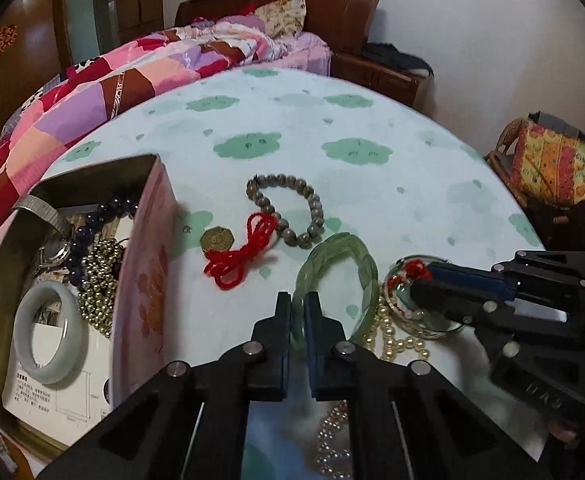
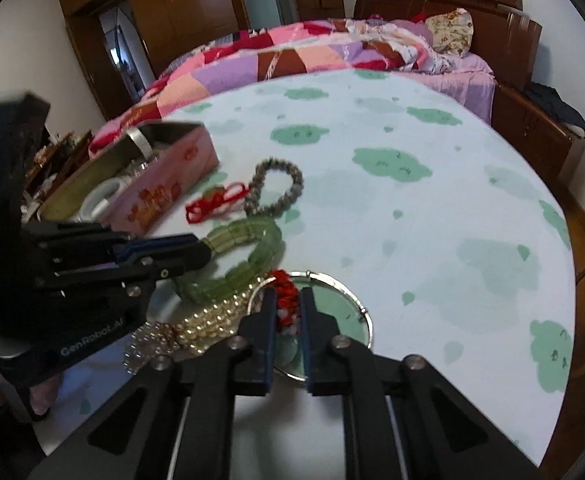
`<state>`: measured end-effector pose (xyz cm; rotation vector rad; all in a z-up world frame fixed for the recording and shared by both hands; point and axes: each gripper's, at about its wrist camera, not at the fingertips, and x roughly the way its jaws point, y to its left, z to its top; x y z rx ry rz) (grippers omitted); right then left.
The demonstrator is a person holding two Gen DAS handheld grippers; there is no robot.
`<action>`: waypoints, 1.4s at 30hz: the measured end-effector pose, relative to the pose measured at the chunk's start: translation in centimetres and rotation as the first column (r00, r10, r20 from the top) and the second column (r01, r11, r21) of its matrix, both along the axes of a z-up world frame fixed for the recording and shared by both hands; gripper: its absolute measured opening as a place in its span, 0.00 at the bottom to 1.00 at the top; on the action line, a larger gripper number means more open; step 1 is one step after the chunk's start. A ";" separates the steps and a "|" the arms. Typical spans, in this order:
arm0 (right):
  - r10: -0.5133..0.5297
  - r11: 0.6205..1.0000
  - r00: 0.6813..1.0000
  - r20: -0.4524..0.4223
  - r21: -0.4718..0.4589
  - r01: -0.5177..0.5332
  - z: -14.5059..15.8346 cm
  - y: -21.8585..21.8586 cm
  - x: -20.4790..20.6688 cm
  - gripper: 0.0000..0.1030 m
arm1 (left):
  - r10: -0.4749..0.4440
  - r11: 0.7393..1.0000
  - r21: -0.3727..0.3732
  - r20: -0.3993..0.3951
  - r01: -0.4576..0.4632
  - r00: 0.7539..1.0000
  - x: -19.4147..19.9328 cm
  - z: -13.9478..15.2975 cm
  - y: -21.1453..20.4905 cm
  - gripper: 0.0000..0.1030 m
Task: Organize jewelry
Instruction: 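Grasp the green jade bangle with the left gripper while the right grasps the red-corded jade pendant, then carry the green bangle into the tin with the left gripper while the right lowers the pendant there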
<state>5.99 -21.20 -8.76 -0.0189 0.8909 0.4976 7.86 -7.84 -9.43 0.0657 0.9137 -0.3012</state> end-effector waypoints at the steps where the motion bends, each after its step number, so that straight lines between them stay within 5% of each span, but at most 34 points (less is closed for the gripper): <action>1: -0.005 1.000 1.000 0.010 0.013 0.005 0.4 -0.2 -0.1 0.12 | 0.000 1.000 -0.011 0.008 0.000 1.000 -0.2 0.4 0.1 0.05; 12: -0.037 0.997 0.993 0.113 0.069 0.029 5.2 -1.2 -1.3 0.12 | 0.023 0.998 -0.069 0.129 -0.014 0.991 -2.8 5.5 1.6 0.05; 42: 0.003 0.995 0.966 0.258 0.099 -0.029 11.7 1.2 -2.3 0.12 | 0.162 0.985 -0.103 0.239 -0.141 0.957 -5.1 10.8 8.5 0.05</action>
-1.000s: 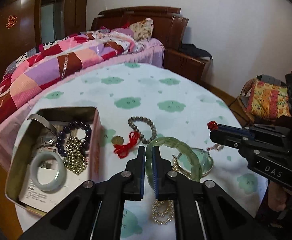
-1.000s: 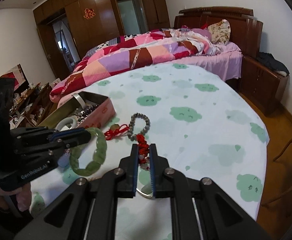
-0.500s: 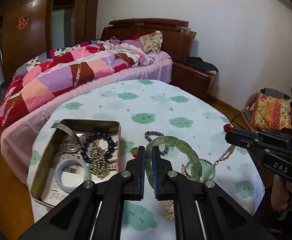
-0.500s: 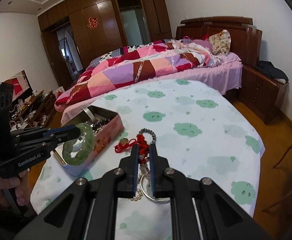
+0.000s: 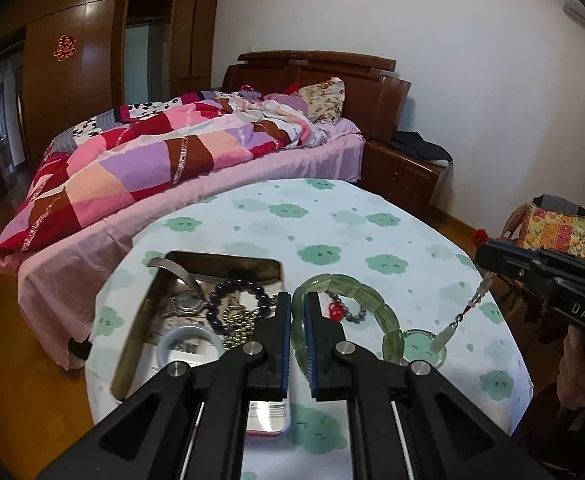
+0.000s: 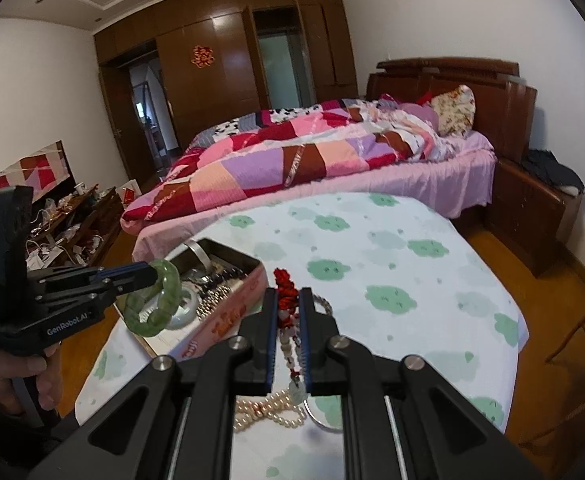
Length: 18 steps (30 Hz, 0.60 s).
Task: Organize jewelry
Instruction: 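Carry the green bangle into the tin with the left gripper while the right lowers the pendant there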
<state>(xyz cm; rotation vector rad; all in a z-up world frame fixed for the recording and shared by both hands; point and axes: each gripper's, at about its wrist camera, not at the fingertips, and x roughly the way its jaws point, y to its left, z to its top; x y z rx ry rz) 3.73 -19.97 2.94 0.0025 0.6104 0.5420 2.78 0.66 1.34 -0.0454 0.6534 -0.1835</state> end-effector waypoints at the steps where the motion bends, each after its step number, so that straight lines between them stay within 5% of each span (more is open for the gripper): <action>1: 0.005 1.000 1.000 0.007 -0.002 -0.005 0.2 0.2 0.1 0.12 | 0.004 1.000 -0.001 0.002 -0.004 1.000 -0.1 0.1 0.3 0.05; 18: 0.116 0.993 0.991 0.068 -0.030 -0.114 3.0 5.9 0.5 0.12 | 0.129 0.992 0.000 -0.001 -0.129 0.992 0.0 0.0 5.4 0.05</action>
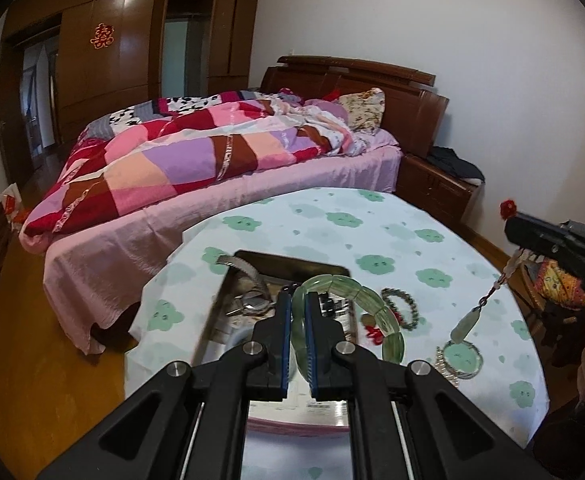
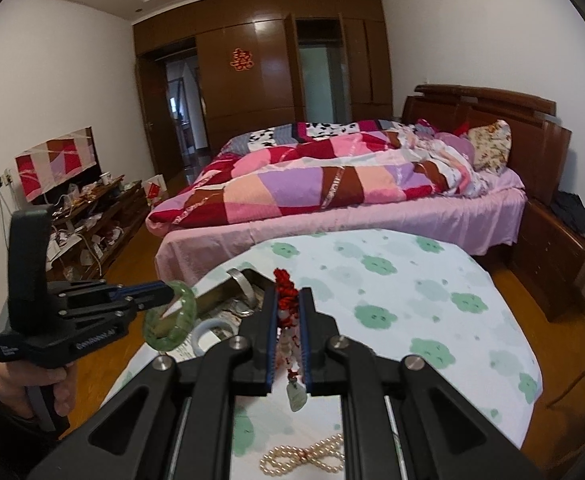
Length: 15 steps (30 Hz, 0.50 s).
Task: Organize jewelry
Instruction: 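Carry the green bangle into the tin with the left gripper while the right lowers the pendant there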
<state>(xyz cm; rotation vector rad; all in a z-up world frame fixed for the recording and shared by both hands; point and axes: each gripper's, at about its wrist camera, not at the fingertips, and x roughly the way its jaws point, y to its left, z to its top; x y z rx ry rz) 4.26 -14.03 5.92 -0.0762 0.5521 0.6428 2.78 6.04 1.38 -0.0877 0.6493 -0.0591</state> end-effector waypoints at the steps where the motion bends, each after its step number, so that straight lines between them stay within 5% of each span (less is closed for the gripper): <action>1: 0.011 1.000 1.000 0.003 -0.003 -0.011 0.1 0.6 0.0 0.12 | 0.008 1.000 0.006 -0.003 -0.008 1.000 0.0 -0.1 0.2 0.05; 15: 0.093 0.995 0.996 0.002 -0.025 -0.093 -0.1 5.4 0.7 0.12 | 0.050 0.998 -0.022 -0.048 -0.051 0.998 0.5 -2.4 2.6 0.05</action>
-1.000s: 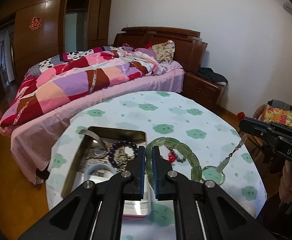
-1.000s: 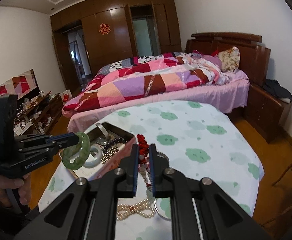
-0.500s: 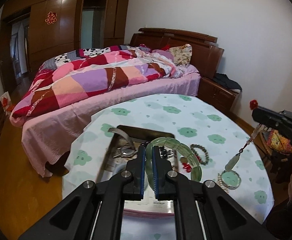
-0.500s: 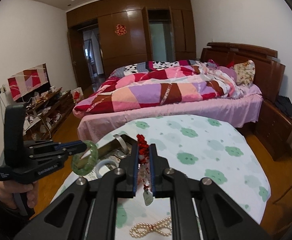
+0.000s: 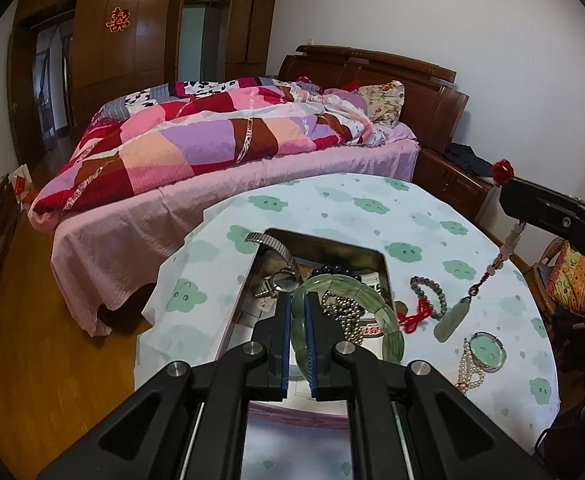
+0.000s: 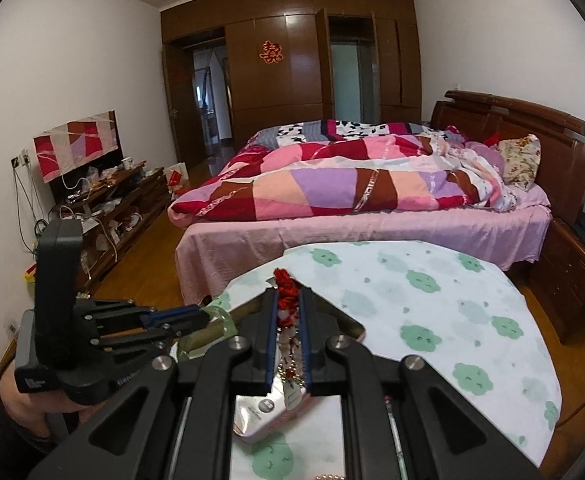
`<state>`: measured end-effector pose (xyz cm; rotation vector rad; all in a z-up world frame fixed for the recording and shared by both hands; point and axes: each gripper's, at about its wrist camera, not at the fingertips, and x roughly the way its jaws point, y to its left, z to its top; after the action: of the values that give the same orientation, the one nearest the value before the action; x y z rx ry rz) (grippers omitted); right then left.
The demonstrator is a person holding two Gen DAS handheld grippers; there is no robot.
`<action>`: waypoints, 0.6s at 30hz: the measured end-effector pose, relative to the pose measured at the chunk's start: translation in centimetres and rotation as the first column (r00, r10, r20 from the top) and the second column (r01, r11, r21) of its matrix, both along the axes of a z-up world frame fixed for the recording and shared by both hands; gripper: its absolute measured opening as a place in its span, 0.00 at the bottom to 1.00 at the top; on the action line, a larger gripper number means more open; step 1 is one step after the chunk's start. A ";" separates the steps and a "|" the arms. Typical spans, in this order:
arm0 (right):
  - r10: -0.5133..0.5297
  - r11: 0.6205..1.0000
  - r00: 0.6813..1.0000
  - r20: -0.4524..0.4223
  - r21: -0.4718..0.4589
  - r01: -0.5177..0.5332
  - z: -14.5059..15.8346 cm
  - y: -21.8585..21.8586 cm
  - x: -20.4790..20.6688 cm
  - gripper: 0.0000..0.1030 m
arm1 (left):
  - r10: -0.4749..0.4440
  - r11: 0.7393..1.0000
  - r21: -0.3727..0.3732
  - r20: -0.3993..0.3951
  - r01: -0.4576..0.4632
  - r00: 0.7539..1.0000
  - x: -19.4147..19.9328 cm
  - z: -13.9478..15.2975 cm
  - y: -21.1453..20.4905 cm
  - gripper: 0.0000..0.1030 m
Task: Organize jewelry
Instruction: 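Carry the green bangle into the tin with the left gripper while the right lowers the pendant there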
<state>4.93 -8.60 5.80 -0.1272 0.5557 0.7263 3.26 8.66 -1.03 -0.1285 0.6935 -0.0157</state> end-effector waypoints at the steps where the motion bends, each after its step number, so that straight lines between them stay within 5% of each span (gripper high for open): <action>1: 0.005 1.000 1.000 -0.002 -0.001 -0.005 -0.2 0.3 0.1 0.12 | 0.001 1.000 -0.002 -0.005 -0.001 1.000 0.1 -0.2 0.1 0.05; 18: 0.023 0.999 0.998 -0.053 -0.046 -0.026 -3.1 3.4 1.2 0.12 | 0.008 1.000 -0.026 -0.061 -0.009 0.998 1.0 -2.6 0.6 0.05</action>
<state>6.09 -5.20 2.73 -0.1585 0.6222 0.7425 4.22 9.22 -3.63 -0.1579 0.7535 -0.0129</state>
